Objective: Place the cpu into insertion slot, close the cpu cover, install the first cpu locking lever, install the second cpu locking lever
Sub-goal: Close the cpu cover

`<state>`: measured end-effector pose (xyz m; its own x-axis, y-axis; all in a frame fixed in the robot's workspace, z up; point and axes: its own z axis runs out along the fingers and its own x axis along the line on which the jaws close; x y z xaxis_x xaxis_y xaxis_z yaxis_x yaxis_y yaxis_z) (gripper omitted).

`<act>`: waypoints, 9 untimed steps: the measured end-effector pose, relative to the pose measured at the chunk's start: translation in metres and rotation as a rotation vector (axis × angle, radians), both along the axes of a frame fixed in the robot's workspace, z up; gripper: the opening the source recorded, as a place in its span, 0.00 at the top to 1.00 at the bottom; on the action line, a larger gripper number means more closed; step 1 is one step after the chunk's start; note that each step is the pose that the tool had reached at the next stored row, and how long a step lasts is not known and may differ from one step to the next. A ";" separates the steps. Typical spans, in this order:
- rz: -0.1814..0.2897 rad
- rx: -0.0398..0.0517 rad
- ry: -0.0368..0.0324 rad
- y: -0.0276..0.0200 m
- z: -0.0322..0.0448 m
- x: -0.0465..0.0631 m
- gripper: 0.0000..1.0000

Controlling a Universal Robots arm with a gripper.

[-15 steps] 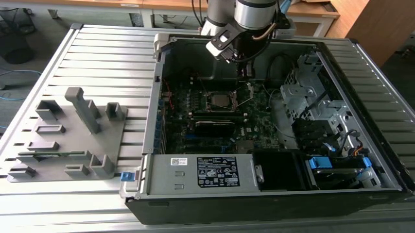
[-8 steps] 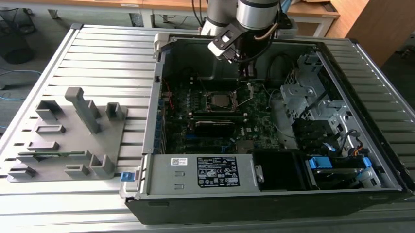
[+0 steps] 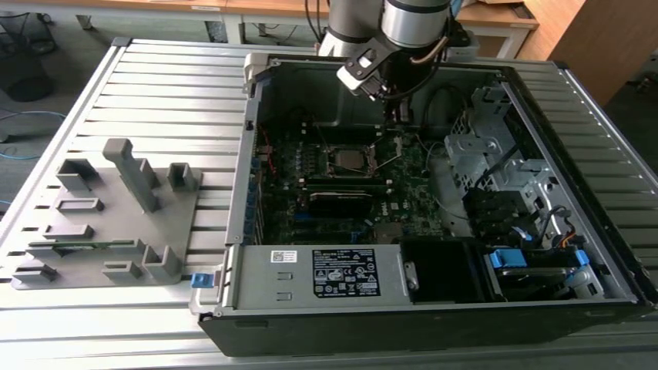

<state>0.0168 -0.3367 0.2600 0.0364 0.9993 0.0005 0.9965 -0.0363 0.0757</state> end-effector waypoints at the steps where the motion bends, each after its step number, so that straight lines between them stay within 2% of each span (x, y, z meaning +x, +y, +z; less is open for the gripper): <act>1: 0.000 0.0001 0.0000 0.0000 0.0000 0.002 0.89; 9: 0.000 0.0000 0.0000 0.0000 0.0000 0.015 0.89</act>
